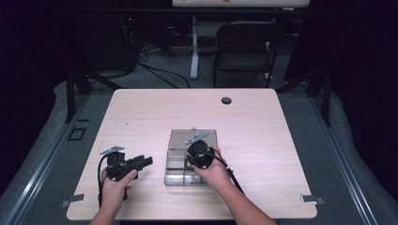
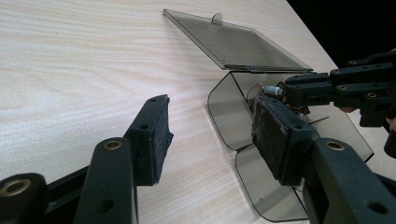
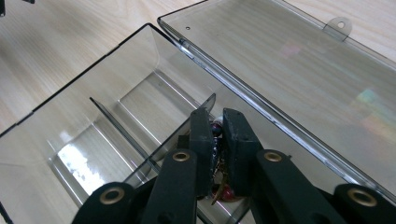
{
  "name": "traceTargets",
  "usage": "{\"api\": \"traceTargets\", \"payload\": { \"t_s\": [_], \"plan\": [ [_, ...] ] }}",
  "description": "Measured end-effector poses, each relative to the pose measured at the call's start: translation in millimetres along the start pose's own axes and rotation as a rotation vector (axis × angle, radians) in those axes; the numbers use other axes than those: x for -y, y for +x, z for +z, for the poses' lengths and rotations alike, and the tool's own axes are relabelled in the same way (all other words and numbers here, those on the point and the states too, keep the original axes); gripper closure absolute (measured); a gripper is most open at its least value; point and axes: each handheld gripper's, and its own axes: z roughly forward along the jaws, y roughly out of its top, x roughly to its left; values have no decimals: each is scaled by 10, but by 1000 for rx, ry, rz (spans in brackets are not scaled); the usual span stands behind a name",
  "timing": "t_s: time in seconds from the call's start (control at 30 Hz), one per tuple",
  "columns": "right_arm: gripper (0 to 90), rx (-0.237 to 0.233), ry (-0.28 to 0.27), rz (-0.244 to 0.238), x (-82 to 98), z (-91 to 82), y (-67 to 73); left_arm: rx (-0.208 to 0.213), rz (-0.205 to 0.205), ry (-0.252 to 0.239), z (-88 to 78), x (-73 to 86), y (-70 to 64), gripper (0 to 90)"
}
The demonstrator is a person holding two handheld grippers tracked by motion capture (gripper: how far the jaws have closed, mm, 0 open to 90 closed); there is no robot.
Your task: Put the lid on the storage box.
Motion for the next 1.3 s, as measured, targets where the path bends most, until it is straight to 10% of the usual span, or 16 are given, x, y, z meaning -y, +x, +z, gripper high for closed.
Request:
{"api": "traceTargets", "payload": {
  "t_s": [0.5,1.3],
  "plan": [
    [780,-60,-62,39,-42,-29,18,1,-4,-2,0,0,1,469],
    [835,-12,18,9,71,119,18,0,-7,-2,4,1,-1,469]
  ]
}}
